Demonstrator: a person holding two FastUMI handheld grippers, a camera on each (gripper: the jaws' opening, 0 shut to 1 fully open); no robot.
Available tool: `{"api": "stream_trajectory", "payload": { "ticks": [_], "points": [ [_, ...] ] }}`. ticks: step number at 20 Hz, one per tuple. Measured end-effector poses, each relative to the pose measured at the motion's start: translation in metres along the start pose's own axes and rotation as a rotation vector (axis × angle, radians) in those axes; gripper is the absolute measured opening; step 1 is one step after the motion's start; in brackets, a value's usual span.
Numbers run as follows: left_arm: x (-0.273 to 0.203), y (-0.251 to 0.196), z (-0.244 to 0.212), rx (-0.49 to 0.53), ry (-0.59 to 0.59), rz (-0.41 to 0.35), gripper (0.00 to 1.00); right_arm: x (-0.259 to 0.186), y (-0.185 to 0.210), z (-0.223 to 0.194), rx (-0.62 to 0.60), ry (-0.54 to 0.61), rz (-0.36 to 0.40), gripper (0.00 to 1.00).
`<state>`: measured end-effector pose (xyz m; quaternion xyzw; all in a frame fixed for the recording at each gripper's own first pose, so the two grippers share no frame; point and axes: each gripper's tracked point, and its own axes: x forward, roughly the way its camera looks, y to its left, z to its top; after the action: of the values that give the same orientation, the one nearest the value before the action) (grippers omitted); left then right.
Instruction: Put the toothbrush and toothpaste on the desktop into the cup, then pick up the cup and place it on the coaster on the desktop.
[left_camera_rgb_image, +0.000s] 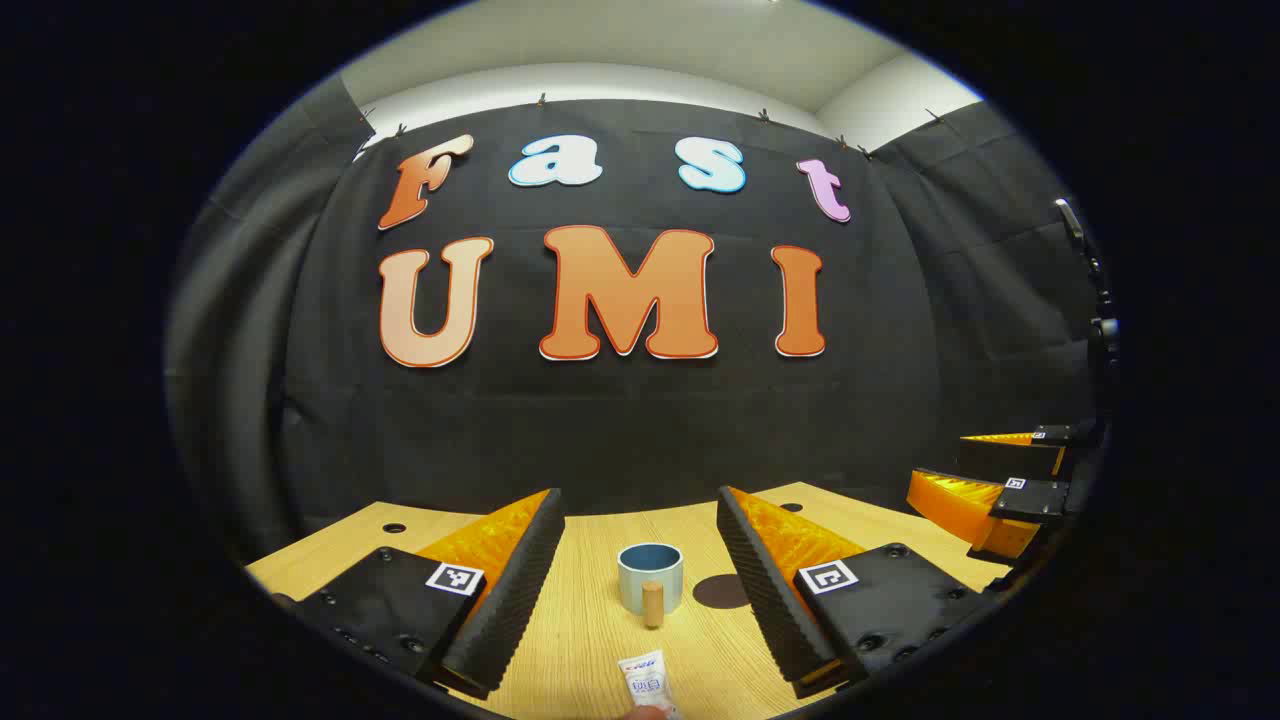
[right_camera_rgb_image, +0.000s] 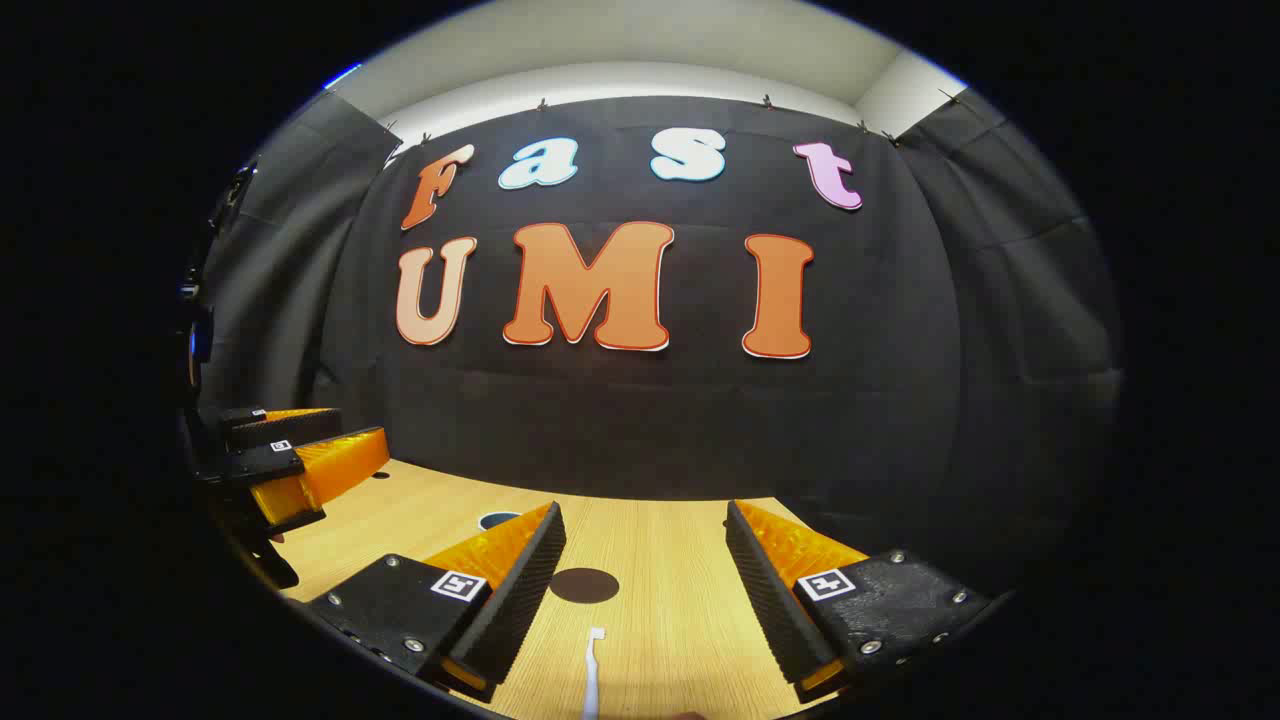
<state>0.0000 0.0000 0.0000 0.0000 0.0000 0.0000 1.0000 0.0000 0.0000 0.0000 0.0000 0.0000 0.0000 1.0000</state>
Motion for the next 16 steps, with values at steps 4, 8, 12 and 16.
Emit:
{"api": "stream_trajectory", "payload": {
  "ticks": [4,8,12,16],
  "points": [
    [0.001,-0.002,0.001,-0.008,0.003,0.0,0.99,0.0,0.0,0.001,0.003,-0.006,0.003,0.97],
    [0.0,0.001,-0.001,0.004,0.003,0.016,0.99,0.0,0.0,-0.005,0.002,0.008,0.008,0.97],
    [-0.001,0.008,-0.002,0.008,0.003,0.038,0.99,0.0,-0.002,0.001,0.021,-0.003,0.009,0.97],
    [-0.001,0.019,-0.006,0.018,0.004,0.061,0.99,0.002,-0.002,-0.008,0.026,0.01,0.004,0.97]
  ]
}}
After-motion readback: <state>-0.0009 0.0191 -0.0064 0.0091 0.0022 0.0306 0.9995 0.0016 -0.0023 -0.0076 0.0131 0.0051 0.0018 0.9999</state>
